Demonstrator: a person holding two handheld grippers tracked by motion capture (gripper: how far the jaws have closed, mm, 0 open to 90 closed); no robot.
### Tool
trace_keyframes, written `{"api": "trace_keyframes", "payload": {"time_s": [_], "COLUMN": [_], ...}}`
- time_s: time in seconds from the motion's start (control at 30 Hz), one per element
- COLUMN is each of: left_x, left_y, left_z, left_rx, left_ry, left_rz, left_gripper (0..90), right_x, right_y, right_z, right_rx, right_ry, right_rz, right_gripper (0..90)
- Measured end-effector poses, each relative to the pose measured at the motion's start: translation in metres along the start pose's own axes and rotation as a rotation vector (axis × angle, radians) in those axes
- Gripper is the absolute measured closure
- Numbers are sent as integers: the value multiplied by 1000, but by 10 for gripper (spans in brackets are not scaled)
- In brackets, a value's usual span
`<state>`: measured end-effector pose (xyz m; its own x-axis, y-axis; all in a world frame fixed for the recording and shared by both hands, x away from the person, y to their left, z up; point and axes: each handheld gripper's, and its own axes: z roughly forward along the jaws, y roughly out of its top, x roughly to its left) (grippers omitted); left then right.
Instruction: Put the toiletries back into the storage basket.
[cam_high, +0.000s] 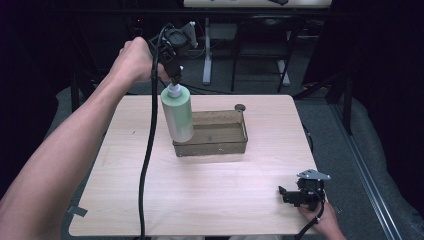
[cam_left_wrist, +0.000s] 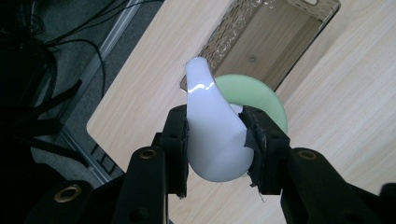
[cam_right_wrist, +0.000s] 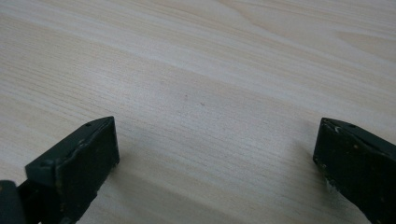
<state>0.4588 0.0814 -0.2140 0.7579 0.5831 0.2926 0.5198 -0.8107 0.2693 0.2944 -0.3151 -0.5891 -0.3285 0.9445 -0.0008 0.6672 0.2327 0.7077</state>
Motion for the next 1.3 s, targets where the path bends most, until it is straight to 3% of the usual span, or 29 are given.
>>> {"api": "trace_keyframes", "payload": {"time_s": [1.3], "left_x": [7], "left_y": [11], "left_z": [30], "left_rx": [10], "left_ry": [5], "left_rz": [-38], "left_gripper": [635], "right_x": [0], "right_y": [0], "right_z": [0], "right_rx": [-1], "right_ry": [0], "right_rz": [0], "right_gripper": [0]}}
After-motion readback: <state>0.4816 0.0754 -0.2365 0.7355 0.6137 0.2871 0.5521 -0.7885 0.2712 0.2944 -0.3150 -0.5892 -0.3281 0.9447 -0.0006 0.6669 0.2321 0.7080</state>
